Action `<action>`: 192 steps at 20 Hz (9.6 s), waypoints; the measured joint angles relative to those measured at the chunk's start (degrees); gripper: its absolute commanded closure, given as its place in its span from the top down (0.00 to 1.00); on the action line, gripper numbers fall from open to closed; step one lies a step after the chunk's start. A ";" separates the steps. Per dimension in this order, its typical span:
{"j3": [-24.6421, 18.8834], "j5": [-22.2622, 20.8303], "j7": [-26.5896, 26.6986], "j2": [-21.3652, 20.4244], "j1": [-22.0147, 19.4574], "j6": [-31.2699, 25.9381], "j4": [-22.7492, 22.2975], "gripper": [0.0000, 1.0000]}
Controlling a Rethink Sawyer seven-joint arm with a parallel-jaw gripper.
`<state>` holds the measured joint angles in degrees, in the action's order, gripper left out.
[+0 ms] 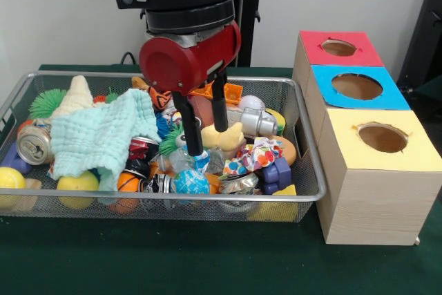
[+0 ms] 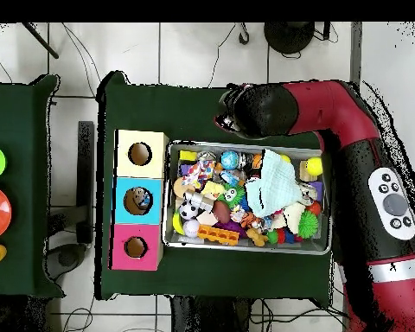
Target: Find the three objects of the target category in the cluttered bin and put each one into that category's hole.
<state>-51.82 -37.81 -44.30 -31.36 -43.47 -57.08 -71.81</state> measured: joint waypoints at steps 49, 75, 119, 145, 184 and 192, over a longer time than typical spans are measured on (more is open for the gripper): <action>0.02 -2.74 8.67 3.95 0.11 0.00 3.21 1.00; 2.85 -5.69 15.73 6.84 1.83 -1.24 4.99 1.00; 11.55 -5.10 15.73 7.36 3.73 -10.64 5.32 1.00; 14.53 -3.28 15.73 6.49 -8.88 13.31 -14.33 1.00; 14.04 7.94 15.73 4.73 -6.10 14.11 -19.50 1.00; 14.04 7.94 15.73 4.71 -5.56 15.09 -19.51 1.00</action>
<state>-37.77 -29.87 -28.57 -26.65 -49.03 -41.99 -91.32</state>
